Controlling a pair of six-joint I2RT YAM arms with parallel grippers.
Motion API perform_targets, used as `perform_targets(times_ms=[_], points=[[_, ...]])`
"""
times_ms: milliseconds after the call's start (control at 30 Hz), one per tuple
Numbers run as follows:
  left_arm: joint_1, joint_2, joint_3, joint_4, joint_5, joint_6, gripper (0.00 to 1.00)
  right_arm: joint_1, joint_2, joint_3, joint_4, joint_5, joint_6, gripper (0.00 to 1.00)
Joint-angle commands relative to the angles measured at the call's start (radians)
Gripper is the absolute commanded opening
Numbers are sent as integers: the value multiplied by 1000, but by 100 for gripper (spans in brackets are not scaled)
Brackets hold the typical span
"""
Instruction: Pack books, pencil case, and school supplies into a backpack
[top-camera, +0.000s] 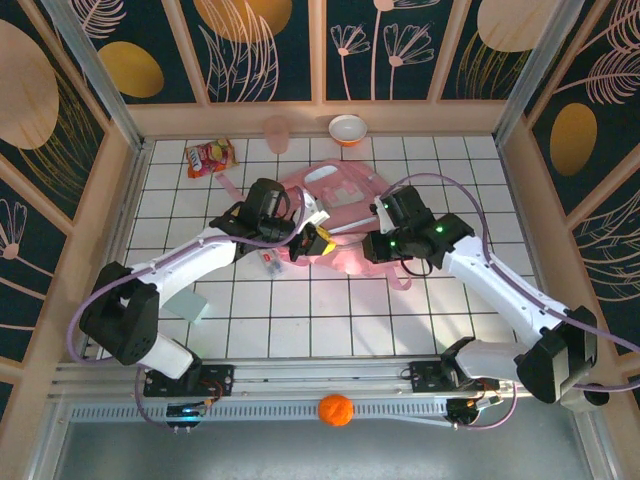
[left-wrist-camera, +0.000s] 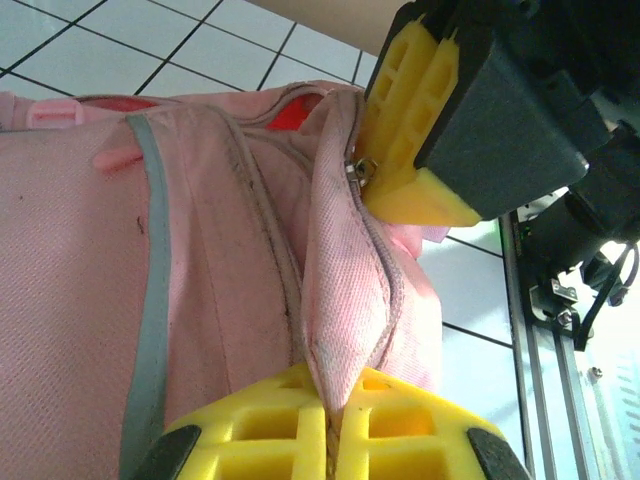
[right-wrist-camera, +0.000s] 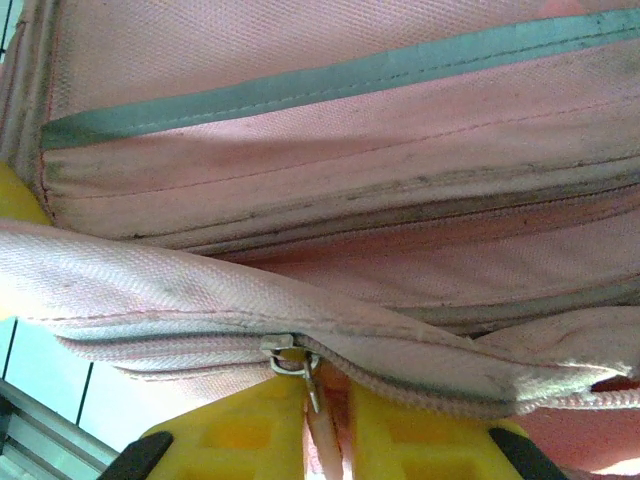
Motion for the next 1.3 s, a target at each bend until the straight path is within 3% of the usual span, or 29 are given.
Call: perform_targets(times_ms=[0,200,333,400,500,567,733,900,1033,1100,1167,1267], points=[[14,-69,27,90,98,-40,0,-13,-28,-50,35,8,8,18],[14,-76,23,132,111,-72,0,-3,-77,-107,112,9,52,17],[14,-78,20,99,63,-32,0,-1,-143,-133,103,18,84,0],[18,-82,0,82,29,13,0,-12,-180,-147,85,9,73,0],[27,-86,-31,44,-13,118,0,-33,-197,-148,50,-67,22,0],[31,-94,-42,8,-57,214,0,-27,-173,-134,18,-193,-17,0],[34,-112,-125,81,-180,378,0,146,-160,-153,39,-217,5,0],[35,-42,-105,81,-166,508,2,229,-180,-231,183,-197,100,0],[37,-8,-94,81,-206,565,16,243,-169,-259,266,-116,160,0],[37,-11,-86,65,-192,568,35,243,-159,-268,310,-96,177,0],[37,-35,-81,23,-131,573,61,242,-147,-271,347,-96,180,0],[8,-89,-116,22,-78,570,76,234,-126,-271,371,-120,173,0]])
